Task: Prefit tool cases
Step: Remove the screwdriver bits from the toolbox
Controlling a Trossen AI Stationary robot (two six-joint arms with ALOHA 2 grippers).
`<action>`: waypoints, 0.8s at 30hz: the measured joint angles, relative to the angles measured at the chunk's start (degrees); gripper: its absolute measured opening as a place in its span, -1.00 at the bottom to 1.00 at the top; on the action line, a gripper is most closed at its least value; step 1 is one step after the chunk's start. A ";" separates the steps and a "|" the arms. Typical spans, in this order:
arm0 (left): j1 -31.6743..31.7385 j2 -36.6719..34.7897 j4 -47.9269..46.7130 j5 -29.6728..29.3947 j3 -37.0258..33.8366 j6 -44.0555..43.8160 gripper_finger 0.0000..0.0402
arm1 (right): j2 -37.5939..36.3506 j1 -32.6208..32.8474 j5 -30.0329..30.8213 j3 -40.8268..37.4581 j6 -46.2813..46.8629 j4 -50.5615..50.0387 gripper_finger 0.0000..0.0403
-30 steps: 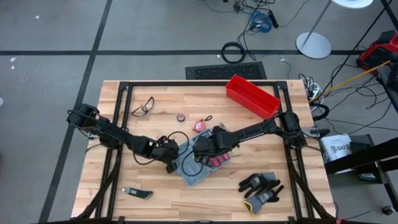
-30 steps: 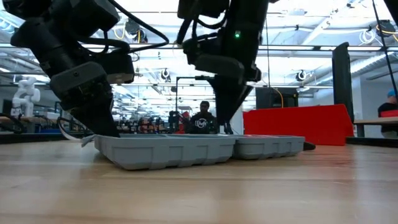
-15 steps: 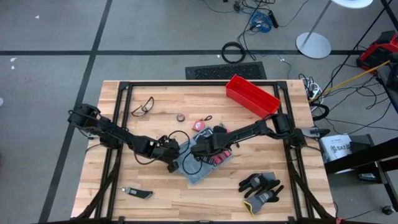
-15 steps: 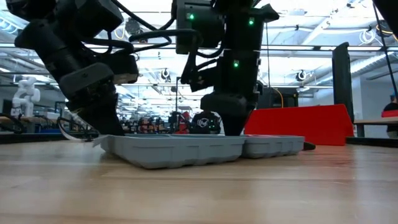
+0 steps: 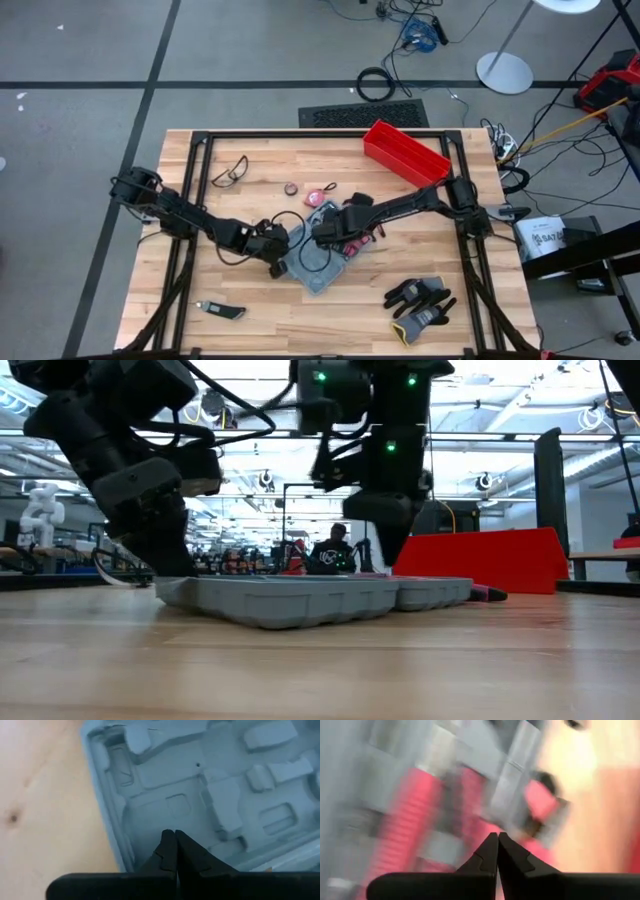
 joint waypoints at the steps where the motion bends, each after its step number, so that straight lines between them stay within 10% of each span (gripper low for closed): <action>1: 0.00 0.00 0.06 0.08 -0.02 0.18 -0.99 | -0.23 -0.14 0.66 -0.01 0.51 -0.49 -1.00; 24: 0.06 0.07 0.50 0.48 -0.04 0.45 -0.99 | 3.15 -1.84 -7.33 0.45 -4.59 7.90 -1.00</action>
